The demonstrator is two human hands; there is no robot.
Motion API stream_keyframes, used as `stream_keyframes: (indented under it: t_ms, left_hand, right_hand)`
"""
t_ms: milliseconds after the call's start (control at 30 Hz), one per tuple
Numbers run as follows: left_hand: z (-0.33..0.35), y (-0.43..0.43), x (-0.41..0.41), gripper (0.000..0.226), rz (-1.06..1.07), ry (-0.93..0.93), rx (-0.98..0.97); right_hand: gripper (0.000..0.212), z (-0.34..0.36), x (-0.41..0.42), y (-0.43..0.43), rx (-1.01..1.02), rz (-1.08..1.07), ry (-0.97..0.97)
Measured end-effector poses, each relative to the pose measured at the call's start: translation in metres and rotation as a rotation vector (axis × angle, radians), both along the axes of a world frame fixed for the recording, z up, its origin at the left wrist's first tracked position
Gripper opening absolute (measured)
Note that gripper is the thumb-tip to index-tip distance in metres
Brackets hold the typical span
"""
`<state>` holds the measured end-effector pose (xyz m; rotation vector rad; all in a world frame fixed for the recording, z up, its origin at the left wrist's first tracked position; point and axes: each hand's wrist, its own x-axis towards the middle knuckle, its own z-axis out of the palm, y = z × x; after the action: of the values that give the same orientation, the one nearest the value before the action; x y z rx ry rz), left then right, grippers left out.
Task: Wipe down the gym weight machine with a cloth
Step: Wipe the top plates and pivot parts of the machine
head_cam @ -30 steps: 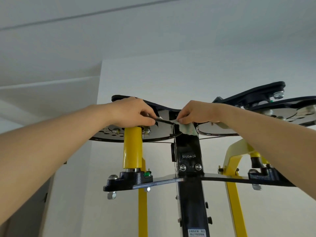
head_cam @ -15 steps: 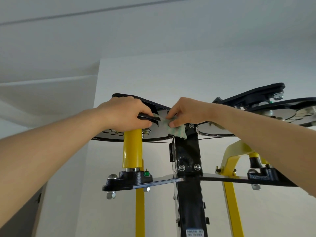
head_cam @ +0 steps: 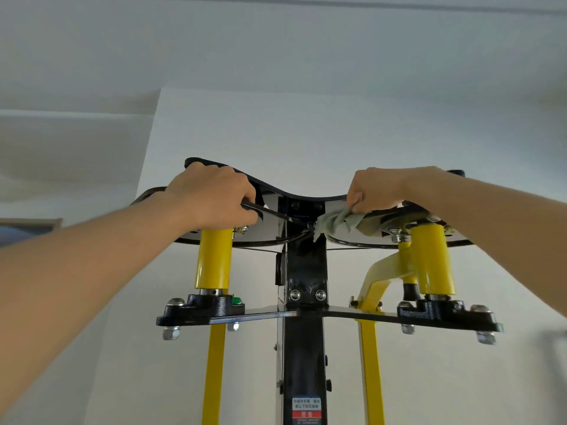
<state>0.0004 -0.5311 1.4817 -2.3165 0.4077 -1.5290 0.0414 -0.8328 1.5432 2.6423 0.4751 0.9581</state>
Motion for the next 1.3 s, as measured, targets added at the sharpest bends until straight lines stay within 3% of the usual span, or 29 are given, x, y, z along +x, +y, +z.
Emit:
stream_keyframes:
  t_ms: [67, 167, 233, 367, 633, 833, 1100, 1200, 1300]
  left_hand:
    - [-0.003, -0.006, 0.002, 0.017, 0.01, -0.043, -0.02]
    - [-0.011, -0.013, 0.006, 0.024, 0.028, -0.144, -0.065]
    - [-0.016, -0.014, 0.01, 0.028, 0.04, -0.19, -0.088]
    - [-0.019, -0.009, 0.016, 0.03, 0.024, -0.248, -0.077]
    - [-0.023, -0.01, 0.022, 0.03, 0.015, -0.324, -0.076]
    - [-0.023, -0.008, 0.019, 0.029, 0.004, -0.297, -0.09]
    - [-0.024, -0.005, 0.014, 0.027, -0.007, -0.261, -0.039]
    - [-0.023, -0.002, 0.014, 0.026, -0.008, -0.264, 0.004]
    - [-0.021, 0.003, 0.014, 0.028, -0.019, -0.233, 0.05]
  right_hand:
    - [0.025, -0.001, -0.003, 0.0, 0.015, 0.018, 0.007]
    - [0.012, -0.015, -0.003, 0.005, 0.058, 0.101, 0.0]
    - [0.018, -0.023, -0.002, 0.007, 0.077, 0.14, -0.008]
    - [0.017, -0.017, -0.021, -0.009, 0.095, 0.095, -0.021]
    - [0.014, 0.002, -0.088, -0.069, 0.304, 0.029, 0.202]
    - [0.009, -0.009, -0.08, -0.044, 0.157, -0.018, 0.031]
    - [0.026, -0.052, -0.024, 0.004, 0.051, 0.073, -0.225]
    - [0.031, -0.073, -0.011, 0.024, 0.092, 0.164, -0.304]
    - [0.028, -0.101, 0.006, 0.044, 0.239, 0.255, -0.258]
